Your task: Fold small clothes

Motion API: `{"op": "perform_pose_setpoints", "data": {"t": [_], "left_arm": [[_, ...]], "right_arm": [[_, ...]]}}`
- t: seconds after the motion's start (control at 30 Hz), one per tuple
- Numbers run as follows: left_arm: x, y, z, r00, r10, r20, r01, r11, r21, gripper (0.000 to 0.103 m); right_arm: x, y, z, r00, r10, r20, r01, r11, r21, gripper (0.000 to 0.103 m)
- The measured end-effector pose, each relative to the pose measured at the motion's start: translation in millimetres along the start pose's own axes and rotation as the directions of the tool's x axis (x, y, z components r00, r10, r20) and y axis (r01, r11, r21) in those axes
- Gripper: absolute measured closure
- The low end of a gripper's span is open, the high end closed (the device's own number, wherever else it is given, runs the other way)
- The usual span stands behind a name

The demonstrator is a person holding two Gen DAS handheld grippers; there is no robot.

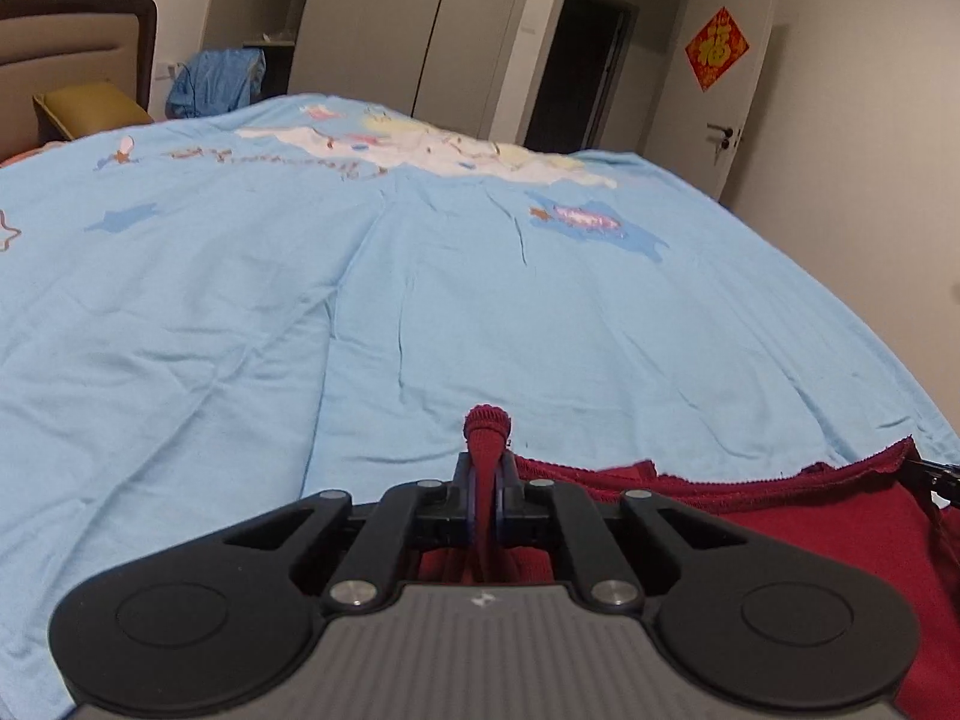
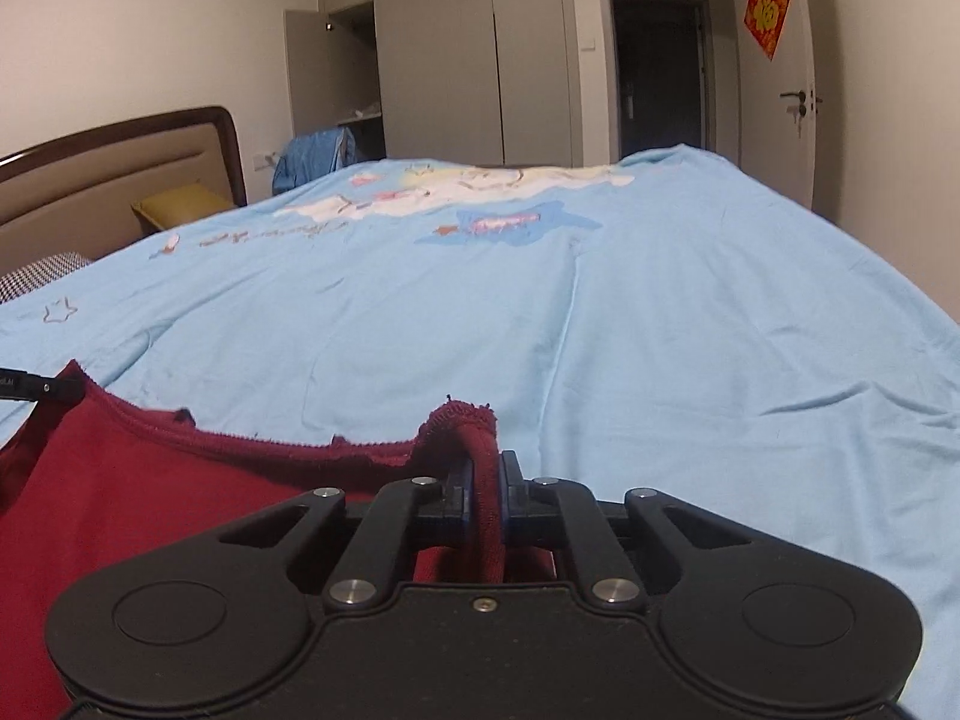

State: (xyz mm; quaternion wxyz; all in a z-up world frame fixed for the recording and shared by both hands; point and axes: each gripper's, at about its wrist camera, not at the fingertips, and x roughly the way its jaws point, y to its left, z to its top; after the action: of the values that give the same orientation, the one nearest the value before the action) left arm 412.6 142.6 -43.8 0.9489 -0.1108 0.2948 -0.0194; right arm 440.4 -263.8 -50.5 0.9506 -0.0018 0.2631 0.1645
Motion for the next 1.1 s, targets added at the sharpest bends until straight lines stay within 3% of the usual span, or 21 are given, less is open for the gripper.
{"op": "perform_pose_setpoints", "data": {"t": [0.1,0.37,0.5,0.67,0.7,0.77,0.8,0.83,0.9,1.03,1.1], "left_arm": [[1,2,1,0.999,0.024,0.030,-0.024,1.000,-0.012,0.098],[29,21,-14,0.999,0.025,-0.035,-0.028,0.995,-0.092,0.097],[35,35,-17,0.999,-0.013,-0.051,0.004,0.987,-0.163,0.092],[32,37,-17,0.999,-0.024,-0.041,0.016,0.983,-0.181,0.083],[31,36,-17,0.999,-0.021,-0.037,0.014,0.983,-0.181,0.075],[27,35,-15,1.000,-0.008,-0.021,0.004,0.983,-0.182,0.046],[22,33,-14,1.000,0.013,-0.005,-0.014,0.983,-0.181,0.022],[17,32,-13,0.999,0.049,0.016,-0.045,0.983,-0.179,0.005],[5,30,-12,0.993,0.105,0.051,-0.095,0.979,-0.178,0.000],[-16,30,-10,0.991,0.127,0.047,-0.116,0.975,-0.191,0.000],[-30,30,-11,0.989,0.141,0.054,-0.128,0.971,-0.201,0.000]], "right_arm": [[2,2,2,1.000,-0.017,0.027,0.017,1.000,-0.004,0.096],[27,-9,-15,0.999,-0.044,-0.027,0.046,0.997,0.064,0.093],[33,-21,-21,0.999,-0.010,-0.042,0.015,0.991,0.132,0.087],[33,-26,-23,0.999,0.021,-0.039,-0.014,0.986,0.164,0.080],[32,-25,-23,0.999,0.020,-0.038,-0.014,0.987,0.160,0.075],[30,-22,-21,0.999,0.019,-0.034,-0.014,0.989,0.144,0.065],[29,-20,-21,0.999,0.019,-0.029,-0.015,0.991,0.134,0.055],[26,-18,-20,1.000,0.019,-0.022,-0.016,0.992,0.123,0.048],[20,-15,-18,1.000,-0.009,-0.001,0.009,0.995,0.104,0.016],[6,-15,-14,0.999,-0.025,0.025,0.022,0.995,0.101,0.013],[-4,-13,-14,0.999,-0.042,0.034,0.039,0.995,0.089,0.005]]}}
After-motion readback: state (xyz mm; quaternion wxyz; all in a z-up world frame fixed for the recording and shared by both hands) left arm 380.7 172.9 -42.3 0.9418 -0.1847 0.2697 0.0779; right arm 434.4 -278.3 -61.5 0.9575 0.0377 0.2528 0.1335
